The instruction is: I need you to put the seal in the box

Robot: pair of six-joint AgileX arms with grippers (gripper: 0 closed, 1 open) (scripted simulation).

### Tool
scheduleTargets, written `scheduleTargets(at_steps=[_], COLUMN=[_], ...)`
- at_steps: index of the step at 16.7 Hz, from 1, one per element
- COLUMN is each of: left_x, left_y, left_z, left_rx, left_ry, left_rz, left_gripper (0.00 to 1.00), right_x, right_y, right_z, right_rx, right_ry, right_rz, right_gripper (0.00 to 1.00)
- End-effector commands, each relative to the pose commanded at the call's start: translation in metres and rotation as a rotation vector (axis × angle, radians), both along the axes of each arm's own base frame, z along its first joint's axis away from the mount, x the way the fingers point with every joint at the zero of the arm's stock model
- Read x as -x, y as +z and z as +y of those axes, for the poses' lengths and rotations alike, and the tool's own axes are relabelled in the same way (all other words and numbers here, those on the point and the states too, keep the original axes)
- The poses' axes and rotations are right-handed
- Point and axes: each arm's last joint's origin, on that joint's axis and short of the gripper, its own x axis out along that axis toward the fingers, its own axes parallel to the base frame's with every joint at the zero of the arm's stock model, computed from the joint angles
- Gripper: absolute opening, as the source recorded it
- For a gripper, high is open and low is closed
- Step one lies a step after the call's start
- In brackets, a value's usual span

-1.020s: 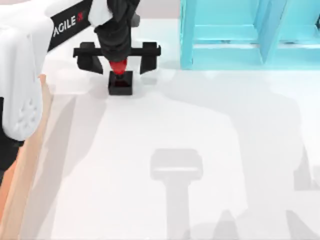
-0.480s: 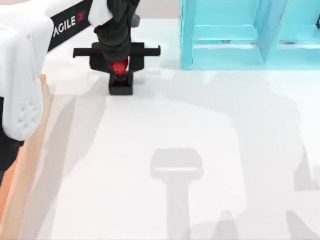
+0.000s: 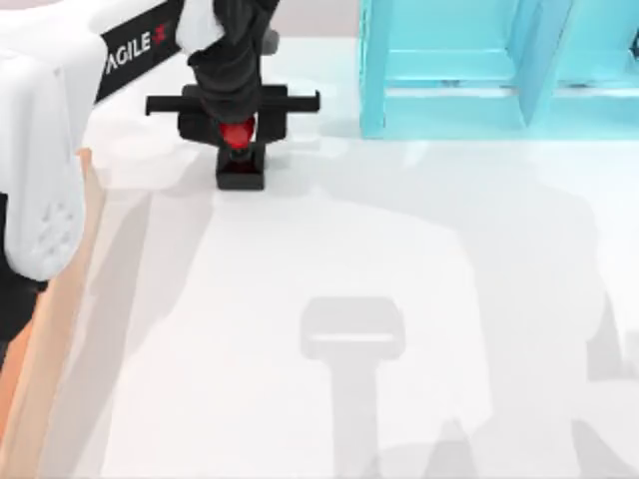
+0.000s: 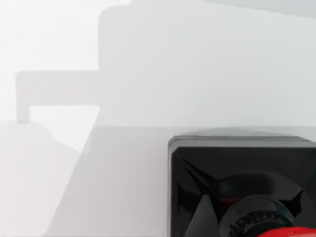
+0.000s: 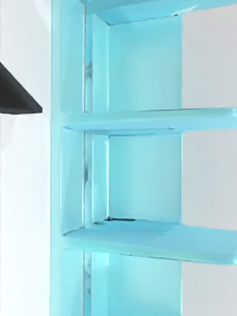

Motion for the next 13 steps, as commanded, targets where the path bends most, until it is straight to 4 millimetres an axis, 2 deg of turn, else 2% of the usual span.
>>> scheduleTargets(at_steps=[4,7,9,13], left_x=[0.000,-0.003,-0.006,-0.006], left_y=[0.000,0.010,0.025,0.071], left_z=[-0.003,-0.005,-0.006,-0.005], left_rx=[-0.003,-0.010,-0.010,0.005], left_ry=[-0.006,-0.007,-0.005,-0.003], left_rz=[0.005,0.025,0.027,-0.010], left_gripper=[0.00,0.00,0.00,0.00], right_x=[0.000,0.000,0.000,0.000], right_y=[0.000,0.000,0.000,0.000], right_z=[0.000,0.000,0.000,0.000], right_rx=[0.000,0.000,0.000,0.000], right_ry=[0.000,0.000,0.000,0.000], right_rz=[0.000,0.000,0.000,0.000], right_gripper=[1.00,1.00,1.00,1.00])
